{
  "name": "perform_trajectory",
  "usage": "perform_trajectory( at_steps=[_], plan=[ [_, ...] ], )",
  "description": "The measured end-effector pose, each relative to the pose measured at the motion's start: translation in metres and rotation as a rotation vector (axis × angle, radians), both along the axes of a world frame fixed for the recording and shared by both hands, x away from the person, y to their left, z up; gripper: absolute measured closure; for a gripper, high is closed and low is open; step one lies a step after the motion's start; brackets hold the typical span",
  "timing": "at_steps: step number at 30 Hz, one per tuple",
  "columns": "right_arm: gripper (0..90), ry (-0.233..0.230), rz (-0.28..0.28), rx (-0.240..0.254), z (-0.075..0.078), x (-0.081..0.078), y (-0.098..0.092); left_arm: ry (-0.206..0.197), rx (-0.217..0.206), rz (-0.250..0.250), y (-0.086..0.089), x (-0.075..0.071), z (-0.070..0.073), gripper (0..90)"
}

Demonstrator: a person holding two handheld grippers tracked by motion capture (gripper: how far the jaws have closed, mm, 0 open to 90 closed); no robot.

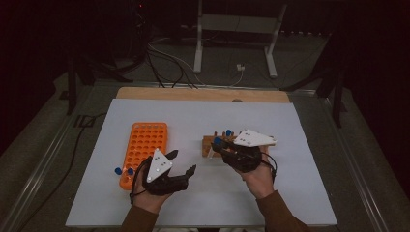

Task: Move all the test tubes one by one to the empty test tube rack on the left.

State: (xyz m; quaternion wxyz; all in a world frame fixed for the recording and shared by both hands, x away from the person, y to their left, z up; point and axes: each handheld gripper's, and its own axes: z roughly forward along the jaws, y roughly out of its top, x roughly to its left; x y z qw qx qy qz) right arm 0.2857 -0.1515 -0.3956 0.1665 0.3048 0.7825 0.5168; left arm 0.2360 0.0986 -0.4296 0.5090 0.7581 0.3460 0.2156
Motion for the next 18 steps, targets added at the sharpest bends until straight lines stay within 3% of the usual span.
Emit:
perform_trajectory(
  at_steps=[9, 18],
  plan=[
    [77.0, 0.005, 0.109, -0.011, 0.005, -0.011, 0.031, -0.012, 0.013, -0.050, -0.012, 0.004, -0.001, 54.0],
    [77.0, 0.017, 0.165, -0.009, 0.004, -0.014, 0.043, -0.018, 0.031, -0.042, -0.012, 0.006, 0.000, 72.7]
  ],
)
